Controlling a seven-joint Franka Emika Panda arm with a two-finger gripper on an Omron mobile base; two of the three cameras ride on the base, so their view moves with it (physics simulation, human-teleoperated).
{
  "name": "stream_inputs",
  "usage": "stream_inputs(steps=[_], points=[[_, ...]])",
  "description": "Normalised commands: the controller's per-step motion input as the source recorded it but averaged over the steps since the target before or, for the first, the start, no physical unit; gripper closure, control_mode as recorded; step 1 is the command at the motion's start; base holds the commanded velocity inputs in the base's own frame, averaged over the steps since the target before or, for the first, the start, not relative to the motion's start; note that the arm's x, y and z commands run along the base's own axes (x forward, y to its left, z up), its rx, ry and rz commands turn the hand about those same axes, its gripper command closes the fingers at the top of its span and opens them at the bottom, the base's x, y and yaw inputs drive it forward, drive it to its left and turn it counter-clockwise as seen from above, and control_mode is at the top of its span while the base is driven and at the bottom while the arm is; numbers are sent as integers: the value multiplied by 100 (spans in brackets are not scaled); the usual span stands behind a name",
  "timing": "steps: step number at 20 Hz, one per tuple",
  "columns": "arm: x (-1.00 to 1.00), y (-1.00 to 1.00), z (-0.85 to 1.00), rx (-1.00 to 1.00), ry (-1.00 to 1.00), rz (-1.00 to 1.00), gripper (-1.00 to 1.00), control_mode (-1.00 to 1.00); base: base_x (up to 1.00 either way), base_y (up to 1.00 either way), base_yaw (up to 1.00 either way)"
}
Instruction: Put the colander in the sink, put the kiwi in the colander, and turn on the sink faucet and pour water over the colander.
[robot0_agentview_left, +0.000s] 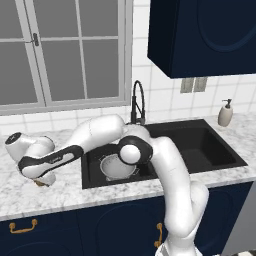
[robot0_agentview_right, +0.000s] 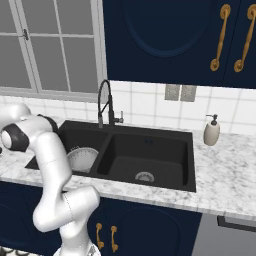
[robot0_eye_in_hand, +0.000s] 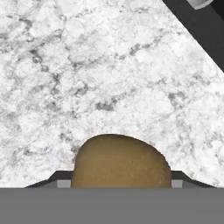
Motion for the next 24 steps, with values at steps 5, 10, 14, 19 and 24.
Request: stream_inputs(steps=[5, 10, 14, 19, 24], points=[[-46, -100, 26, 19, -24, -8, 100, -100, 0, 0, 0], [-27, -100, 65, 13, -10, -4, 100, -100, 0, 0, 0], [-7, -100, 51, 12, -20, 0, 100, -100, 0, 0, 0], [0, -100, 35, 6, -5, 3, 100, -100, 0, 0, 0], [0, -100, 35, 0, 0, 5, 100, -100, 0, 0, 0]])
